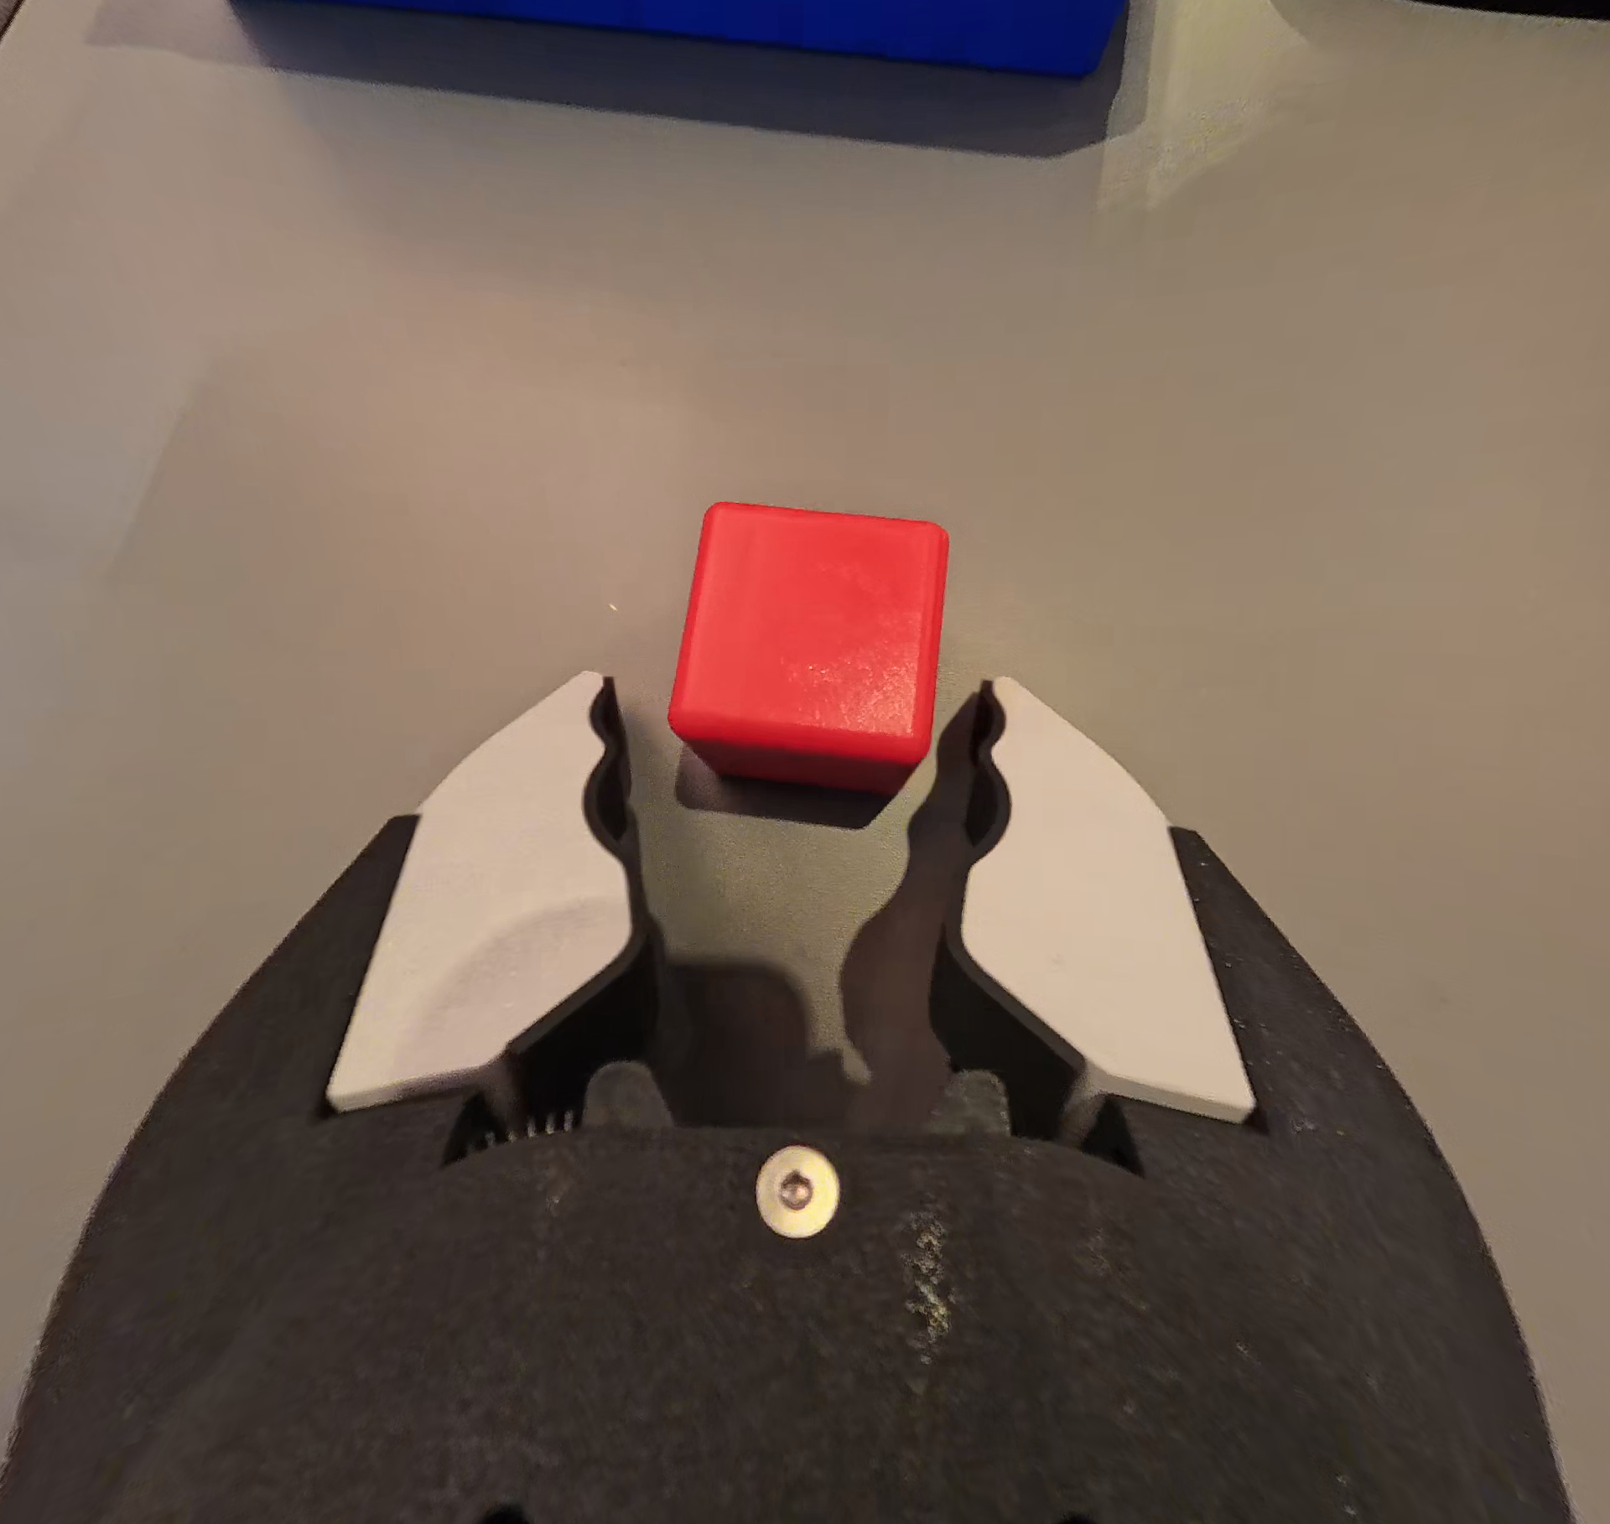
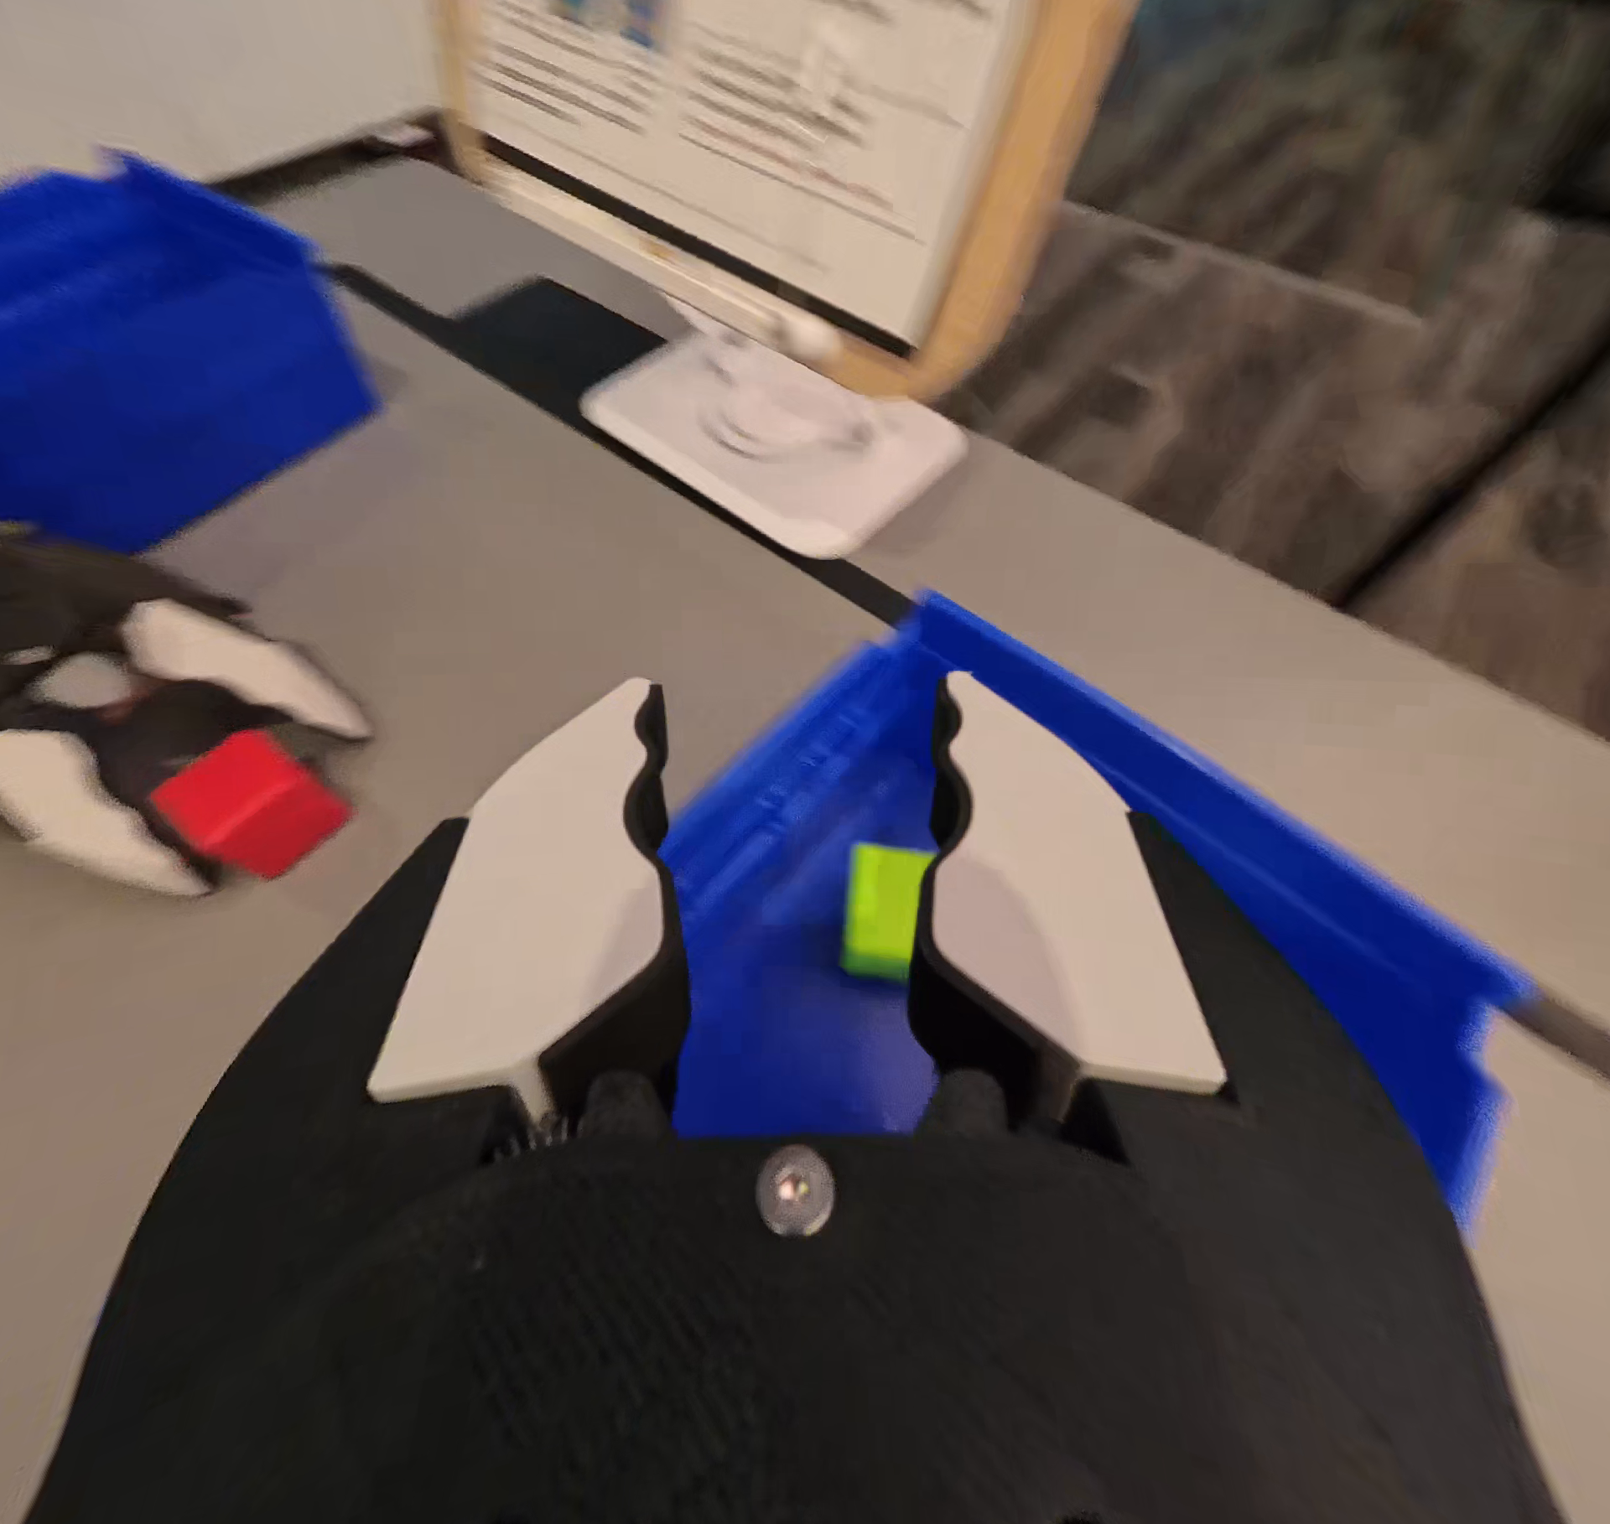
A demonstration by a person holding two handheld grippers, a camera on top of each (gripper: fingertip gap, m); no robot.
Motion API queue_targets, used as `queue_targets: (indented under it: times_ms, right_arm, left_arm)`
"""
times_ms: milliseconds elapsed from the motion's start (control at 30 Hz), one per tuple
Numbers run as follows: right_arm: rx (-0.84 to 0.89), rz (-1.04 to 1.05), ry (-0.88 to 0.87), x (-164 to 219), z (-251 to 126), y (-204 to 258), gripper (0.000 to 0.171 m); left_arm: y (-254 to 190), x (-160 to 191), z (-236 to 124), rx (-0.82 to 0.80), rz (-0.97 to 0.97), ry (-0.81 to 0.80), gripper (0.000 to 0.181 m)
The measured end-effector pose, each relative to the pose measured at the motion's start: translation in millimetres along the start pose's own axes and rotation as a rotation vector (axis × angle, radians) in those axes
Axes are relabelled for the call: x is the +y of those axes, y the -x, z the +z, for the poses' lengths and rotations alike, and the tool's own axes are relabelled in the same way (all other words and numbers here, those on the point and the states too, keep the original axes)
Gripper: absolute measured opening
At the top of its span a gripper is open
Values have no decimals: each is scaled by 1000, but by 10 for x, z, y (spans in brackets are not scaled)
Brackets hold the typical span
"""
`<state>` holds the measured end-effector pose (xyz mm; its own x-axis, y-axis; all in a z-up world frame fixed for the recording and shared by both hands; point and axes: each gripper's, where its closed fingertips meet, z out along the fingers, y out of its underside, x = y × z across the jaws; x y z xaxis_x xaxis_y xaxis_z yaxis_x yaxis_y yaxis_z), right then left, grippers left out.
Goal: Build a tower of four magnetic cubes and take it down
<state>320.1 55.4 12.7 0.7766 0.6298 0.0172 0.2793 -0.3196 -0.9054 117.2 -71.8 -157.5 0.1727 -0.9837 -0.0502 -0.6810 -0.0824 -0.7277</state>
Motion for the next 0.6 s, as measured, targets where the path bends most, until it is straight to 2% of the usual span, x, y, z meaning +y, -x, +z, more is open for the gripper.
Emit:
queue_targets:
  times_ms: [67, 133, 267, 367, 467, 600]
  right_arm:
    - [-170, -103, -60, -215, -46, 490, 62]
    - [-381, -218, -98, -317, -82, 1076, 65]
    - [-682, -325, -52, -187, -10, 1901, 69]
    - [-744, -346, 68, 67, 226, 2176, 69]
    - [-702, -357, 240, 384, 492, 2228, 70]
    - [-706, -412, 323, 632, 651, 2370, 69]
  left_arm:
    - [30, 1, -18, -33, -7, 12, 86]
    - [62, -24, -91, -63, -19, 33, 87]
    - [76, -232, -358, -82, -63, -21, 86]
    - [42, -293, -580, -85, -44, -4, 88]
    - [-49, -366, -817, -58, 11, 12, 93]
    - [4, -537, -1189, -119, 65, -37, 94]
